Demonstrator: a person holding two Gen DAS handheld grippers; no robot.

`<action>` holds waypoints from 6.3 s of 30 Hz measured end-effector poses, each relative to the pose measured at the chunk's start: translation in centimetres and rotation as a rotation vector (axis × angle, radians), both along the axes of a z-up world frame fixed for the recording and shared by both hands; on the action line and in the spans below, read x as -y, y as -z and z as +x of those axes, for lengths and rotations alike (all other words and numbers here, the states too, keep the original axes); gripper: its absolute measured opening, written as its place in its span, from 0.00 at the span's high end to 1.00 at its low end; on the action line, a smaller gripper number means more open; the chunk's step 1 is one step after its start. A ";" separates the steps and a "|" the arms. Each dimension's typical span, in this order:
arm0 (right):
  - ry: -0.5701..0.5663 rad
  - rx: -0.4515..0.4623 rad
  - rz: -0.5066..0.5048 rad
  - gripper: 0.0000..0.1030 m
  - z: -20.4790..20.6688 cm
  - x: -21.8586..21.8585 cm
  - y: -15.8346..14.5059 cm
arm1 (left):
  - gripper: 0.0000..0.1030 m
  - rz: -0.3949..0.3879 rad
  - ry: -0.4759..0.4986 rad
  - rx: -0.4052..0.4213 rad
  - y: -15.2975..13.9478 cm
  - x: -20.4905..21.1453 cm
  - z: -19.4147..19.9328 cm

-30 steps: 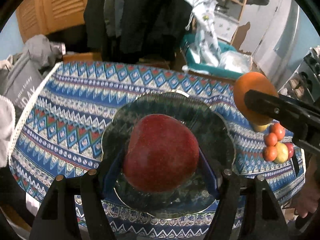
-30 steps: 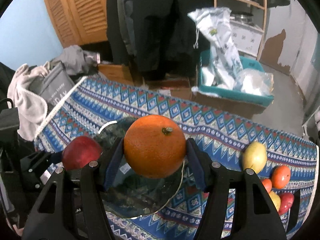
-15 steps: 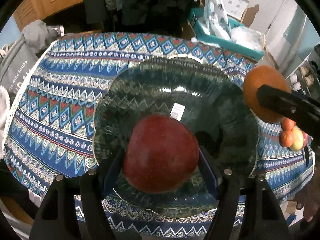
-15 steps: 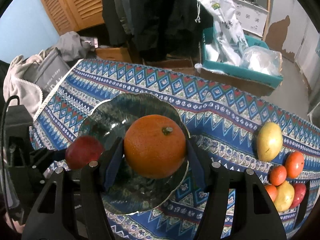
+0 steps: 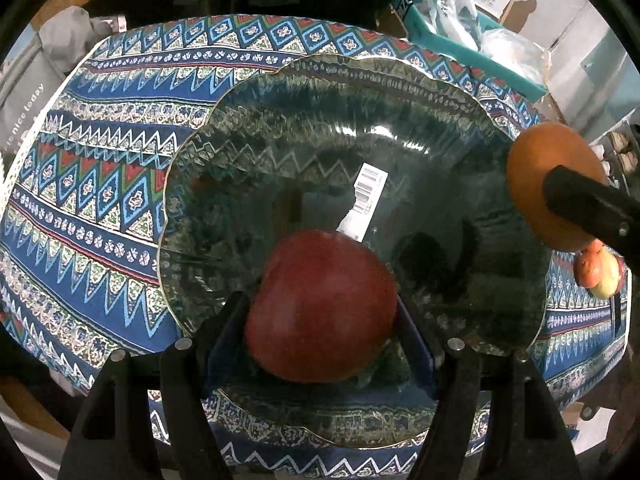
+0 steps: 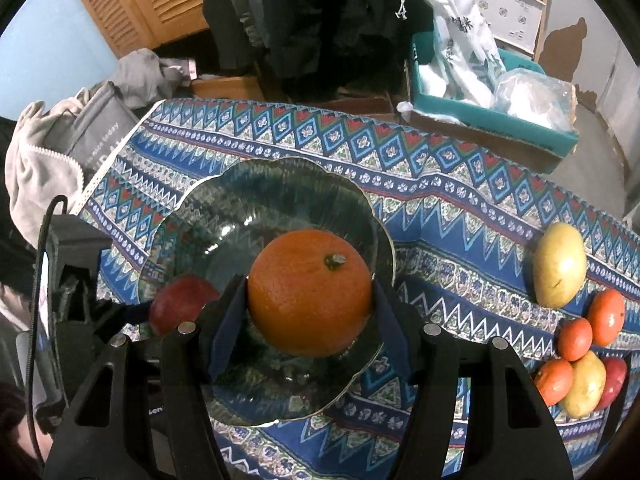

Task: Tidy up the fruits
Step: 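Lower the apple into the glass bowl and open the left tool while the right tool releases the orange there, then withdraw both open tools from the bowl back toward the fruit pile, then lower the right tool onto a red apple while the left tool approaches the yellow mango, then close the right tool on the red apple while the left tool closes on an orange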

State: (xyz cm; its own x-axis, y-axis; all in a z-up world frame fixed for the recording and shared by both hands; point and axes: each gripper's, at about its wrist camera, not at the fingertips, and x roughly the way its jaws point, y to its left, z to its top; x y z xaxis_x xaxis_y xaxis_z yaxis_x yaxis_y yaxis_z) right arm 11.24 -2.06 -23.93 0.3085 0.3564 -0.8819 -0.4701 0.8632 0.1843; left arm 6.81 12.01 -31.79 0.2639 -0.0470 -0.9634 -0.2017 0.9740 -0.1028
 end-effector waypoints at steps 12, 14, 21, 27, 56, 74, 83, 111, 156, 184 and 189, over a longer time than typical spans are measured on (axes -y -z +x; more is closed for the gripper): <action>0.011 -0.075 -0.015 0.39 0.5 -0.1 2.0 | 0.25 0.000 -0.022 0.082 -3.6 -1.1 -0.6; 0.009 -0.087 -0.023 0.39 0.5 -0.1 2.5 | 0.25 0.012 -0.024 0.095 -4.0 -1.3 -0.7; 0.002 -0.108 -0.060 0.38 0.5 -0.3 3.9 | 0.25 0.034 -0.032 0.112 -4.6 -1.7 -1.1; -0.005 -0.076 -0.066 0.38 0.2 -0.4 3.5 | 0.25 0.040 -0.035 0.130 -5.3 -1.8 -1.2; 0.209 0.233 -0.021 0.31 -1.1 8.0 -10.3 | 0.25 -0.040 0.045 0.355 -14.2 3.9 -0.8; 0.302 0.329 -0.041 0.30 -3.7 16.1 -13.8 | 0.22 -0.081 0.151 0.457 -18.6 9.6 -1.0; 0.363 0.356 -0.093 0.30 -4.5 20.9 -13.7 | 0.22 -0.084 0.225 0.460 -19.1 13.8 -0.2; 0.556 0.307 -0.118 0.30 -6.0 33.1 -11.8 | 0.22 -0.069 0.424 0.416 -17.8 25.0 1.4; 0.719 -0.268 0.060 0.25 1.2 38.5 7.4 | 0.22 -0.090 0.417 0.157 -3.2 28.4 8.0; 0.646 -0.031 -0.223 0.29 -1.4 37.1 3.0 | 0.23 -0.035 0.575 0.101 0.0 33.1 6.8; 0.653 -0.030 -0.209 0.29 -1.7 37.0 2.7 | 0.44 -0.057 0.580 0.070 1.0 33.5 6.9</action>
State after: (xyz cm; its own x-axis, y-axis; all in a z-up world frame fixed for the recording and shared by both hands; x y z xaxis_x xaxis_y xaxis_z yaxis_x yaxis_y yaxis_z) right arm 9.55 -39.11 -26.59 0.3763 -0.0731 -0.9236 0.1619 0.9867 -0.0121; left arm 13.70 -21.48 -32.79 0.2422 -0.2544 -0.9363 0.3720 0.9156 -0.1526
